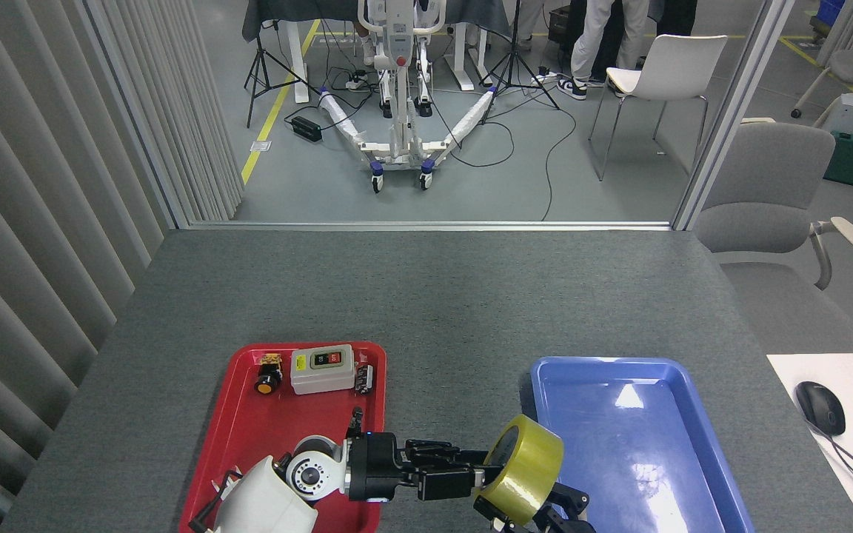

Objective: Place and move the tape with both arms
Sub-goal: 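Grasp the tape roll with the right gripper from the left gripper, then release the tape with the left gripper and withdraw it to the red tray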

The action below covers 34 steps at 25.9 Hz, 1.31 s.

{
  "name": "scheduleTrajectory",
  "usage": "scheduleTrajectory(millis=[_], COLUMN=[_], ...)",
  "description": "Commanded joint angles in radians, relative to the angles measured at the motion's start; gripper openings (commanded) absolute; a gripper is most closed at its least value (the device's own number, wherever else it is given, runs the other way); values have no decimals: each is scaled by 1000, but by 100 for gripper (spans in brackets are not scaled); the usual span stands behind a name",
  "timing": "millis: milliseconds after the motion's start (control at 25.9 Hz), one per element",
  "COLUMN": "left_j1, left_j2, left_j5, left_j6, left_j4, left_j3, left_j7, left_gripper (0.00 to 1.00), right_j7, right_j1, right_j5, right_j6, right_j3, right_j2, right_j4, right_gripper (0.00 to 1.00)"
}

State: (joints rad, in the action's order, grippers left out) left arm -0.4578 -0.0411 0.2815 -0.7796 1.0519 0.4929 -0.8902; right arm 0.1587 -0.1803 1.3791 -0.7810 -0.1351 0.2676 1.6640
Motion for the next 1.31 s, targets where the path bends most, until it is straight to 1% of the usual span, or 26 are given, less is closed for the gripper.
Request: scheduleTrajectory(millis=[0, 77, 116, 193, 232, 271, 309, 387, 464, 503, 580, 619, 735, 773, 851, 889, 966, 1082, 1160, 1198, 1276], left_j1=[-1, 1, 5, 10, 19, 33, 44, 76, 129, 159, 223, 263, 358, 380, 416, 429, 441, 442, 442, 442, 441], left_j2=[-5, -19, -29, -49, -60, -77, -100, -148, -177, -186, -194, -195, -206, -212, -215, -215, -210, -215, -220, -226, -249], left_j5=[1, 1, 1, 1, 4, 21, 61, 192, 326, 395, 545, 627, 878, 947, 1056, 1076, 1073, 1067, 1032, 1006, 976], left_j6=[-6, -6, 26, 201, 275, 327, 356, 369, 388, 418, 519, 588, 752, 775, 786, 789, 800, 800, 797, 777, 720], left_j4=[-10, -13, -9, 3, 7, 8, 16, 74, 166, 207, 287, 332, 454, 482, 522, 534, 536, 537, 534, 539, 542], left_j3=[-40, -56, -59, -66, -76, -92, -109, -146, -185, -211, -270, -293, -310, -310, -312, -315, -339, -375, -375, -367, -333], left_j7=[8, 8, 11, 28, 60, 117, 198, 408, 629, 718, 843, 879, 902, 901, 899, 899, 901, 895, 889, 890, 890], left_gripper=[99, 99, 99, 99, 99, 99, 99, 99, 99, 99, 99, 99, 99, 99, 99, 99, 99, 99, 99, 99, 99], right_j7=[-5, -5, -5, -5, -5, -7, -10, -53, -114, -139, -192, -226, -347, -383, -469, -508, -577, -645, -703, -738, -795], right_j1=[-2, -8, -19, -27, -31, -39, -45, -47, -47, -47, -41, -34, -11, -4, 13, 24, 61, 114, 139, 148, 168], right_j5=[-8, -8, -8, -9, -9, -11, -11, -12, -23, -31, -37, -37, -38, -38, -38, -40, -43, -54, -100, -121, -132], right_j6=[-4, -4, -4, -4, -4, -4, -4, -4, -4, -4, 19, 89, 262, 312, 421, 470, 554, 657, 680, 686, 709], right_j3=[9, 31, 42, 54, 69, 86, 97, 104, 104, 103, 103, 103, 103, 103, 101, 101, 101, 95, 92, 92, 89], right_j2=[4, 15, 19, 21, 22, 28, 30, 32, 33, 33, 32, 33, 35, 36, 38, 39, 56, 81, 99, 110, 130], right_j4=[0, 0, 0, 2, 3, 3, 3, 3, 3, 5, 10, 17, 36, 45, 63, 68, 66, 56, 42, 33, 28], right_gripper=[8, 7, 7, 6, 6, 6, 6, 6, 6, 6, 6, 6, 6, 6, 6, 7, 8, 12, 12, 12, 13])
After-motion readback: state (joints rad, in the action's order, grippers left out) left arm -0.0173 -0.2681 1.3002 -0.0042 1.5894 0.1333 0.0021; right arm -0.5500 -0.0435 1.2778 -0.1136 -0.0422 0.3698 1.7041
